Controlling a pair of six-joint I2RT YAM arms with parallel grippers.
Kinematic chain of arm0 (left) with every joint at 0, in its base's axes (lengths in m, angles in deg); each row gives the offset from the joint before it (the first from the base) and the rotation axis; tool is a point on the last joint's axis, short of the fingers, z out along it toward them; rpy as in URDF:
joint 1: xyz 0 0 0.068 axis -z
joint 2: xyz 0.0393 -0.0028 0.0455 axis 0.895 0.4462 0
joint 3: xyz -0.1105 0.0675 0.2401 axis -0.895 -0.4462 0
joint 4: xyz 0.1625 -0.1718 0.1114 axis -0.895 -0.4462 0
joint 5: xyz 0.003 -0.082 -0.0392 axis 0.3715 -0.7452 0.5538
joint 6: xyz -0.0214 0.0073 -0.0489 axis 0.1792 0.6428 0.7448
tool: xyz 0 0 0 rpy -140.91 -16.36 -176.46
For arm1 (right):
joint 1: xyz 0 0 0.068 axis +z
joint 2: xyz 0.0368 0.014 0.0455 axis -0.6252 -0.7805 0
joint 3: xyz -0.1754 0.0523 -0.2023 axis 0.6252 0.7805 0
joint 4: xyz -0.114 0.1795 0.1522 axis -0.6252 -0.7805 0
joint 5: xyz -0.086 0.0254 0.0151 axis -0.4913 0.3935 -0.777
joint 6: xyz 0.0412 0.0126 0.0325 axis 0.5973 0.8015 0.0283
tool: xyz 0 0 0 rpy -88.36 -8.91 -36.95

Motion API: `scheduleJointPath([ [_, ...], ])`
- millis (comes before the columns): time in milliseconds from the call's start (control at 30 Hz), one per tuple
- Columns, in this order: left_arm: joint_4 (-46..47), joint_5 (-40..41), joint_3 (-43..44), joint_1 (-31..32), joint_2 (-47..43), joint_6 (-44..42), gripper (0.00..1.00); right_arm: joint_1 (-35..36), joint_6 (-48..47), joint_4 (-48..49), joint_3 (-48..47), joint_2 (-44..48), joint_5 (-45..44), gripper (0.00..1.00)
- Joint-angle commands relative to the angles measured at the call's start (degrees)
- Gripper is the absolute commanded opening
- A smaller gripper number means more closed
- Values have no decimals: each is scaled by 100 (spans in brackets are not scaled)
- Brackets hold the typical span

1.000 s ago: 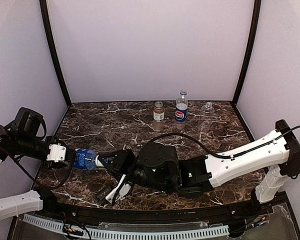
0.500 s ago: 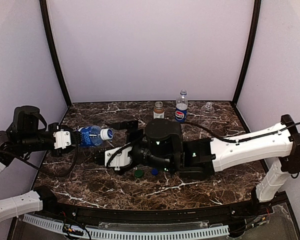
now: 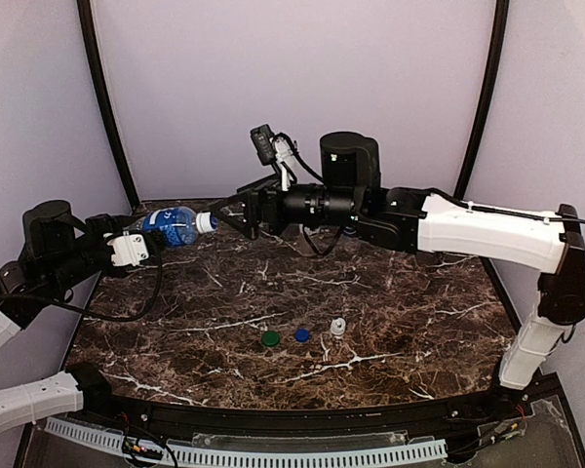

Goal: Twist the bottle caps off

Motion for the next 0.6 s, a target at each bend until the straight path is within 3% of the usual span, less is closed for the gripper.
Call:
scheduleJointPath([
  [0, 343, 276, -118, 46, -50, -212, 31, 95, 1347, -427, -580, -420, 841, 89],
  [167, 347, 245, -147, 57, -41, -182, 31, 74, 1557, -630, -981, -719, 1041, 71],
  [333, 335, 226, -118, 74, -34, -116, 31, 50, 1652, -596, -970, -786, 1164, 40],
  [500, 315, 166, -147, 97, -35, -165, 31, 32, 1664, -571, -991, -828, 1261, 33],
  [567, 320, 159, -152, 101, -27, -165, 31, 25, 1633, -571, -1011, -852, 1260, 20],
])
